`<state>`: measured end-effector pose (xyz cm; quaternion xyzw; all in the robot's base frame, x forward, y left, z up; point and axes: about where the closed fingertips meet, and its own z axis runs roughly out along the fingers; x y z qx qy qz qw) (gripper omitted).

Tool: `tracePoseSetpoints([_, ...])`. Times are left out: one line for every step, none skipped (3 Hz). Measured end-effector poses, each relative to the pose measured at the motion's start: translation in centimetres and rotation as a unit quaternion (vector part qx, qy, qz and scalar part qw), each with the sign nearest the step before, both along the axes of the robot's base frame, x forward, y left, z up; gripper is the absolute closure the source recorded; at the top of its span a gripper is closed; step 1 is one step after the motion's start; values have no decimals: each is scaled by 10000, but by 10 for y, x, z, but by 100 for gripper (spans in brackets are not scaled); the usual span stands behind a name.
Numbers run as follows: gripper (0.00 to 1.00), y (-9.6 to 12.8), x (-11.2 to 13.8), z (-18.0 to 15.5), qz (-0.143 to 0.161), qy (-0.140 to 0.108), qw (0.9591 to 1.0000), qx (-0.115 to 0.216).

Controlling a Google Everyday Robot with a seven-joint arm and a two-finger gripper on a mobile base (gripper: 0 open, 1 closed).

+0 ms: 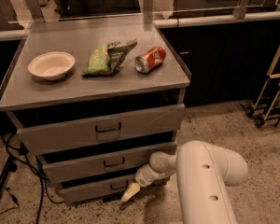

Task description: Open bottom drawer

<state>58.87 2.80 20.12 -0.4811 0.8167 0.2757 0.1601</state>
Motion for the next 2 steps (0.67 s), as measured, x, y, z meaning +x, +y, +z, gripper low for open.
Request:
tracePoseSetpoints([0, 0, -5, 0, 46, 49, 10000, -38])
tracePoseSetpoints([0, -4, -19, 0, 108, 168, 9997, -104])
